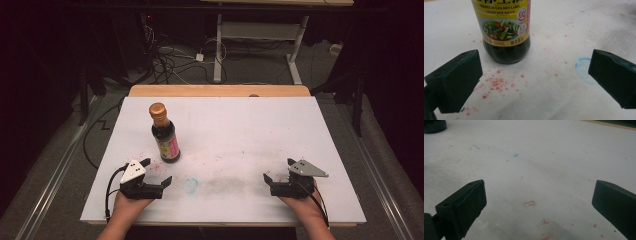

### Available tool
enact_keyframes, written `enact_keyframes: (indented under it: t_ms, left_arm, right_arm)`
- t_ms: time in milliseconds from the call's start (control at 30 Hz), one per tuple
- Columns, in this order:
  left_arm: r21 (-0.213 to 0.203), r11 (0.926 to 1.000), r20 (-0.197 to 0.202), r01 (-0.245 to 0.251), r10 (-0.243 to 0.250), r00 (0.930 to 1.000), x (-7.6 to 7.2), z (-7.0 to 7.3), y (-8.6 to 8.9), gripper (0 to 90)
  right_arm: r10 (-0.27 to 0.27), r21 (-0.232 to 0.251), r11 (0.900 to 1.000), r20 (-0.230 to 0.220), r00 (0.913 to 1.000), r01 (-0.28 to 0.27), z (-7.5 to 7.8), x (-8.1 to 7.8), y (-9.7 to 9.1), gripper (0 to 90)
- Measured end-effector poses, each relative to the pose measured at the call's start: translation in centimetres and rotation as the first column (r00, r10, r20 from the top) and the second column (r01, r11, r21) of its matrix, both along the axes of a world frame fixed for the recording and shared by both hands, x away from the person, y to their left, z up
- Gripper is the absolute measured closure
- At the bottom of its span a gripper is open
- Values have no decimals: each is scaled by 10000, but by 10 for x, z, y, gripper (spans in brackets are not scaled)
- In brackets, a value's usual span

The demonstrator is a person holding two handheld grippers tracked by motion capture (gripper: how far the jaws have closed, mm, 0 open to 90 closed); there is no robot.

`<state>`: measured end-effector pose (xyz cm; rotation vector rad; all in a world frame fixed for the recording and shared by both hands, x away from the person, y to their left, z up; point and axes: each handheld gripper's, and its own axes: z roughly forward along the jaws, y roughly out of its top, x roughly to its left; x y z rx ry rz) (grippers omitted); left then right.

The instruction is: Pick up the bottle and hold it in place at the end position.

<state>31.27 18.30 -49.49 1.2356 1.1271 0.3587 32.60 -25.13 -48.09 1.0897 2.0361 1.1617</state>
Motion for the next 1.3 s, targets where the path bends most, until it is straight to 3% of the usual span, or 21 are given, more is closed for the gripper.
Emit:
enact_keyframes:
  t_ms: [833, 1033, 1300]
  left_arm:
    - [-4, 10000, 19, 34, -34, 10000, 0, 0, 0, 7]
    - [-392, 9992, -233, 4, -13, 9997, 3, 3, 4, 5]
    - [-503, 9986, 2, -181, 181, 9998, 7, 12, 7, 5]
  right_arm:
    - [-1, 174, 9998, 166, 9999, -2, 0, -2, -2, 4]
    - [-46, 259, 9997, 110, 9999, 43, 1, -1, -3, 3]
    - [-31, 246, 9997, 121, 9999, 28, 3, -1, -2, 3]
